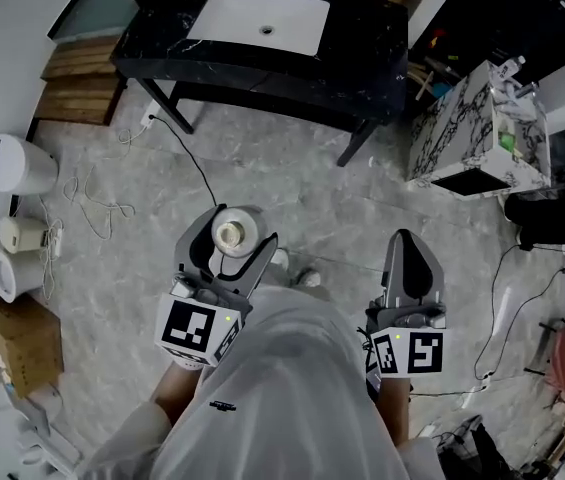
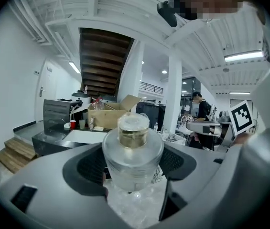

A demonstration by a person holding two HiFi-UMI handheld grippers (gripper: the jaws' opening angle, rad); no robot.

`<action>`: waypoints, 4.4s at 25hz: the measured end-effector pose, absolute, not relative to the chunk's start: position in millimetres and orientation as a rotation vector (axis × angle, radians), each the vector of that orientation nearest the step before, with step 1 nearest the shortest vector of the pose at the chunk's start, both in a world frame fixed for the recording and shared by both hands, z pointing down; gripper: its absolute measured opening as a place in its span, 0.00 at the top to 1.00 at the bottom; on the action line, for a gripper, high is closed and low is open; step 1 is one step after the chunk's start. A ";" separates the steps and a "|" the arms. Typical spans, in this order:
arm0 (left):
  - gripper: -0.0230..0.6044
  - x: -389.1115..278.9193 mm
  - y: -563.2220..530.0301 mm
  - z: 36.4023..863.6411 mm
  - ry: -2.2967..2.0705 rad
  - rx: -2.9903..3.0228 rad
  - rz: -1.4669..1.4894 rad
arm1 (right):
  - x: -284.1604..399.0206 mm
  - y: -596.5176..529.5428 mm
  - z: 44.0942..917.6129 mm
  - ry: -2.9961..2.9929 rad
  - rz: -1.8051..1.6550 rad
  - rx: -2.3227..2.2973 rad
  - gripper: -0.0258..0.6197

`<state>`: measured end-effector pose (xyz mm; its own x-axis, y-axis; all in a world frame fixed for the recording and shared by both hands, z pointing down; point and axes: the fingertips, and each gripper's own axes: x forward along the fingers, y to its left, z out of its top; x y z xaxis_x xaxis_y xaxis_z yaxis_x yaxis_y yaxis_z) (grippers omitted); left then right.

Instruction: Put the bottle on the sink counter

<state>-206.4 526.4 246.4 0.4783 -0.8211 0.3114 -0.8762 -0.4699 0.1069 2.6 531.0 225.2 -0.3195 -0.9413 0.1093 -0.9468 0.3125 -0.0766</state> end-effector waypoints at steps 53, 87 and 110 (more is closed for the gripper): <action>0.43 -154.9 362.4 244.3 -1.412 2.536 0.304 | 44.2 404.5 232.7 -2.461 0.128 1.939 0.94; 0.43 -31.9 180.7 240.9 -1.520 2.464 0.459 | 173.8 189.3 254.6 -2.573 0.257 1.859 0.94; 0.43 -42.5 55.2 238.3 -1.394 2.540 0.450 | 149.3 87.6 247.6 -2.494 0.273 1.940 0.94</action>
<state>-42.5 55.2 238.3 0.5059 -0.7829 0.3620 -0.8468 -0.5308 0.0355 149.3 87.6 247.6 -0.2515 -0.9644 0.0822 -0.9593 0.2371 -0.1535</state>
